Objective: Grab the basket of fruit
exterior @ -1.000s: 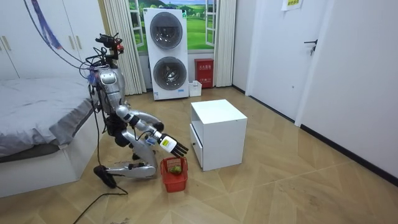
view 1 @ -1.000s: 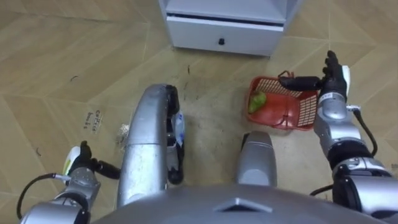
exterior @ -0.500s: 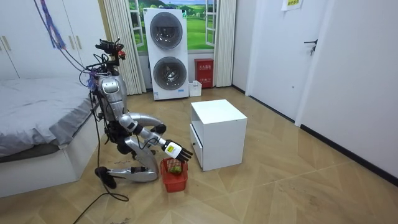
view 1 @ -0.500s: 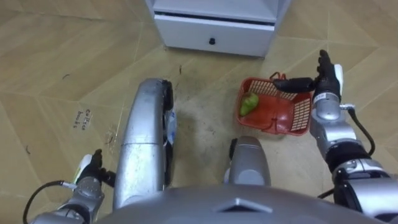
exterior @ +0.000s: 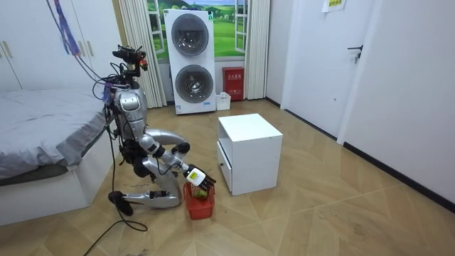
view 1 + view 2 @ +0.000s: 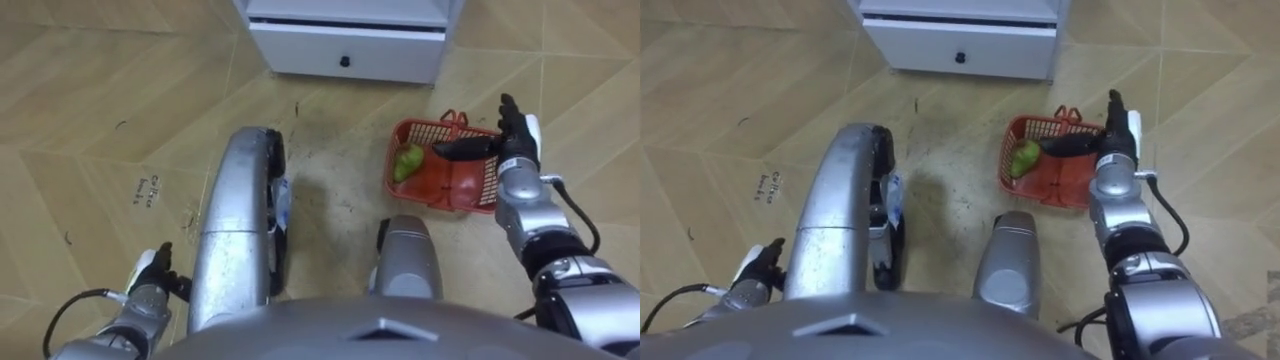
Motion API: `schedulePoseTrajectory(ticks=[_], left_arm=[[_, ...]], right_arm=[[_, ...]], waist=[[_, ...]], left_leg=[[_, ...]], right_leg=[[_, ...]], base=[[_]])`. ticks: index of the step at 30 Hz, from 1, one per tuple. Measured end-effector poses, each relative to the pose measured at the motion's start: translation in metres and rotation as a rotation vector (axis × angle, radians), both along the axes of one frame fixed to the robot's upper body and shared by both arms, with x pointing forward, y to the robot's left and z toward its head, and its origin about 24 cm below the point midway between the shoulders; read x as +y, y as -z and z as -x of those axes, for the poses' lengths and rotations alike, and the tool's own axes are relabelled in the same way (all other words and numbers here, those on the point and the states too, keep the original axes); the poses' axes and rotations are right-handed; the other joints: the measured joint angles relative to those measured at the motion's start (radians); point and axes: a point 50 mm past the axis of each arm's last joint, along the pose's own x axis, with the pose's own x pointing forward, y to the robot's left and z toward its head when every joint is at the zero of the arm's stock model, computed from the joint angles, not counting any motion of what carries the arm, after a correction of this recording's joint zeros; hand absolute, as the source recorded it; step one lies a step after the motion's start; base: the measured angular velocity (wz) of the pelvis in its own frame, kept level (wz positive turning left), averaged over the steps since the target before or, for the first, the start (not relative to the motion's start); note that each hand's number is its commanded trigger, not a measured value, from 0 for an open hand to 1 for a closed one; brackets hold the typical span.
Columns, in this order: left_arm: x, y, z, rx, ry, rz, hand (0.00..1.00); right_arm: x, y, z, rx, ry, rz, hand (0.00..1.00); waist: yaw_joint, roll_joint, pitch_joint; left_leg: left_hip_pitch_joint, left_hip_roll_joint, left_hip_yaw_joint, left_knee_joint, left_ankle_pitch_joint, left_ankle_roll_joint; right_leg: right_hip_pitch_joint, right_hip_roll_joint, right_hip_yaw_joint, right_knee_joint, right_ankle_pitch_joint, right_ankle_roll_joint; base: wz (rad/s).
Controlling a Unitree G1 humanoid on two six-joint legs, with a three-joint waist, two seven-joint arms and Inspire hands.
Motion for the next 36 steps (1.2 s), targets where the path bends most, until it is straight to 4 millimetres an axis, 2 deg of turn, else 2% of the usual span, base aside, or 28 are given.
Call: schedulePoseTrajectory(ticks=[5, 9, 10, 13, 18, 20, 21, 27, 36], left_arm=[[-0.003, -0.001, -0.01, -0.01, 0.034, 0.013, 0.0], [-0.005, -0.001, -0.01, -0.004, 0.048, 0.019, 0.0], [-0.004, -0.001, -0.009, -0.005, 0.033, 0.021, 0.0], [-0.004, 0.001, -0.003, 0.014, 0.013, 0.022, 0.0], [-0.004, 0.003, 0.006, 0.04, 0.008, 0.027, 0.0], [-0.004, 0.003, 0.006, 0.045, 0.01, 0.036, 0.0], [-0.004, 0.003, 0.005, 0.046, 0.011, 0.036, 0.0], [-0.007, 0.002, -0.001, 0.047, 0.034, 0.039, 0.0], [-0.01, 0.002, -0.004, 0.042, 0.053, 0.042, 0.0]], right_arm=[[0.0, 0.007, 0.005, 0.049, -0.003, -0.028, 0.0], [-0.002, 0.006, 0.004, 0.062, 0.011, -0.059, 0.0], [-0.003, 0.006, 0.005, 0.065, 0.021, -0.072, 0.0], [-0.002, 0.008, 0.006, 0.067, 0.051, -0.114, 0.0], [-0.004, 0.013, 0.013, 0.1, 0.085, -0.148, 0.0], [-0.004, 0.015, 0.015, 0.111, 0.092, -0.16, 0.75], [-0.004, 0.016, 0.016, 0.117, 0.1, -0.173, 1.0], [-0.004, 0.025, 0.028, 0.164, 0.174, -0.265, 1.0], [-0.005, 0.03, 0.038, 0.171, 0.265, -0.347, 1.0]], waist=[[0.019, 0.007, 0.0009], [0.045, 0.031, 0.0101], [0.05, 0.038, 0.008], [0.057, 0.044, 0.0076], [0.06, 0.043, 0.0077], [0.069, 0.039, 0.0088], [0.074, 0.036, 0.01], [0.095, 0.042, 0.0082], [0.1, 0.068, 0.0064]], left_leg=[[-0.014, 0.009, 0.007, 0.002, 0.0, 0.0], [-0.041, 0.022, 0.009, 0.006, 0.0, 0.0], [-0.051, 0.028, 0.013, 0.003, 0.0, 0.0], [-0.057, 0.028, 0.013, -0.001, 0.0, 0.0], [-0.067, 0.03, 0.009, 0.0, 0.0, 0.0], [-0.068, 0.03, 0.008, 0.001, 0.0, 0.0], [-0.068, 0.03, 0.007, 0.001, 0.0, 0.0], [-0.074, 0.044, 0.01, 0.002, 0.0, 0.0], [-0.078, 0.043, 0.012, 0.006, 0.0, 0.0]], right_leg=[[-0.014, -0.002, -0.003, 0.004, -0.002, 0.004], [-0.049, 0.004, 0.002, 0.018, -0.004, 0.007], [-0.058, 0.004, -0.003, 0.02, -0.005, 0.007], [-0.067, 0.003, -0.003, 0.022, -0.005, 0.007], [-0.07, 0.01, -0.013, 0.021, -0.005, 0.007], [-0.07, 0.011, -0.013, 0.021, -0.005, 0.007], [-0.07, 0.012, -0.014, 0.021, -0.005, 0.007], [-0.07, 0.017, -0.029, 0.021, -0.005, 0.007], [-0.073, 0.018, -0.028, 0.022, -0.005, 0.007]], base=[[0.05], [-0.01], [0.07], [0.05], [0.04], [0.0], [0.0], [0.03], [0.0]])
